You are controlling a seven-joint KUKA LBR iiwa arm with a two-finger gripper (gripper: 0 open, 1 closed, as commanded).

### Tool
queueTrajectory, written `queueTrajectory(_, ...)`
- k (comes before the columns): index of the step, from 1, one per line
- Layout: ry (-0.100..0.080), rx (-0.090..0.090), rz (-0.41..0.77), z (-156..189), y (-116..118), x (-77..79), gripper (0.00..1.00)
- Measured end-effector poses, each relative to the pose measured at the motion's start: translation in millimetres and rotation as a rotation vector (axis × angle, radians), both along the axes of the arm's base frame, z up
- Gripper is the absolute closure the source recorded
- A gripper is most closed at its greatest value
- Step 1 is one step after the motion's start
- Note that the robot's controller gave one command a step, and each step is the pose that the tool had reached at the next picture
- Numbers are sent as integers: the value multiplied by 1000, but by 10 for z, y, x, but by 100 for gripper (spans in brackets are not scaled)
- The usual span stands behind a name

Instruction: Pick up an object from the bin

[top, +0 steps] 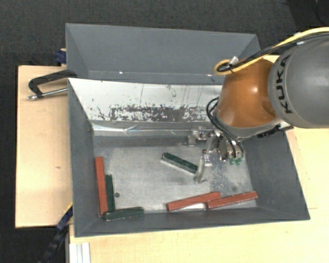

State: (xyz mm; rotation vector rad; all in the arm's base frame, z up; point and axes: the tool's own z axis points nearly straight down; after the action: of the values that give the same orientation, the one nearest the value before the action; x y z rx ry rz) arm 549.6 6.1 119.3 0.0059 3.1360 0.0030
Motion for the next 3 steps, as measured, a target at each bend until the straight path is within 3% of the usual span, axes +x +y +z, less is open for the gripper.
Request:
queueTrajectory(1,4,-1,137,-485,-26,-77,100)
queueTrajectory(2,4,-1,137,-485,-26,-77,0)
queueTrajectory(3,4,-1,137,-485,-26,-77,0)
